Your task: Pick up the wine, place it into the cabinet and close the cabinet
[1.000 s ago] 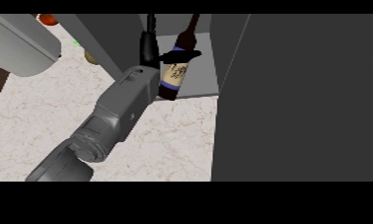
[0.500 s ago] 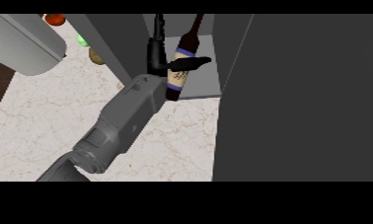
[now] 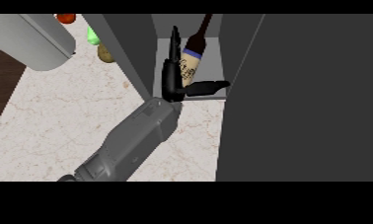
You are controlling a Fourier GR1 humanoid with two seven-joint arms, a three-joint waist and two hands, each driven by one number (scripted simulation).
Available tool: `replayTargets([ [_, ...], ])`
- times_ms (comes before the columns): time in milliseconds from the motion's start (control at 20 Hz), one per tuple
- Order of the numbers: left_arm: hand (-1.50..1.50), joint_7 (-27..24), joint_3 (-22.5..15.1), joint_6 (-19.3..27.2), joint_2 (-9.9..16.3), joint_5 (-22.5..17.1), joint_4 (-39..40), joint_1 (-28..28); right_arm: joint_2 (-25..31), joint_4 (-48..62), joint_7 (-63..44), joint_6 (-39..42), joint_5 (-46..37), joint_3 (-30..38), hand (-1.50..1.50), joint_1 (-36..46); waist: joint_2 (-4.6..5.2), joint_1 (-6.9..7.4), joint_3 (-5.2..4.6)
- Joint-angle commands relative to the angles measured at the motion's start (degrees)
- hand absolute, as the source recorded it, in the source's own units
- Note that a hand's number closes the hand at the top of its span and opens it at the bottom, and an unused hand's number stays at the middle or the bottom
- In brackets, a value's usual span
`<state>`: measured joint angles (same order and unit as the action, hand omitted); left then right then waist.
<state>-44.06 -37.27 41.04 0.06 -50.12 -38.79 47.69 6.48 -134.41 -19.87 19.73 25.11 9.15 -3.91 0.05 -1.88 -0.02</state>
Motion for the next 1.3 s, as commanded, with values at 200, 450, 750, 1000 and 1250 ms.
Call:
replayTargets([
  [200,-1.50,1.97,-4.18,2.88,1.97,4.73,-20.71,-13.79,0.58,-1.16,-0.11,-0.47,-1.81,1.56,-1.50,-0.54,-0.33,2.29,0.03],
  [450,-1.50,2.07,-10.86,5.32,3.06,8.70,-33.02,-25.06,0.56,-2.92,-1.32,-2.11,2.13,3.28,-1.50,-0.98,-0.33,2.25,0.02],
  [750,-1.50,3.98,-15.54,7.05,9.55,13.06,-47.70,-36.49,1.96,-4.08,-0.58,-0.14,3.92,6.39,-1.50,-4.08,-0.32,2.01,0.03],
  [1000,1.50,6.69,-11.87,3.94,20.15,13.88,-56.73,-43.07,4.14,-2.00,1.23,3.48,4.60,9.21,-1.50,-4.96,-0.21,1.92,0.03],
  [1250,1.50,9.77,-11.83,2.39,27.57,14.63,-64.28,-46.40,8.09,-1.64,-0.13,10.19,2.08,5.83,1.50,-6.21,-0.27,2.06,0.04],
])
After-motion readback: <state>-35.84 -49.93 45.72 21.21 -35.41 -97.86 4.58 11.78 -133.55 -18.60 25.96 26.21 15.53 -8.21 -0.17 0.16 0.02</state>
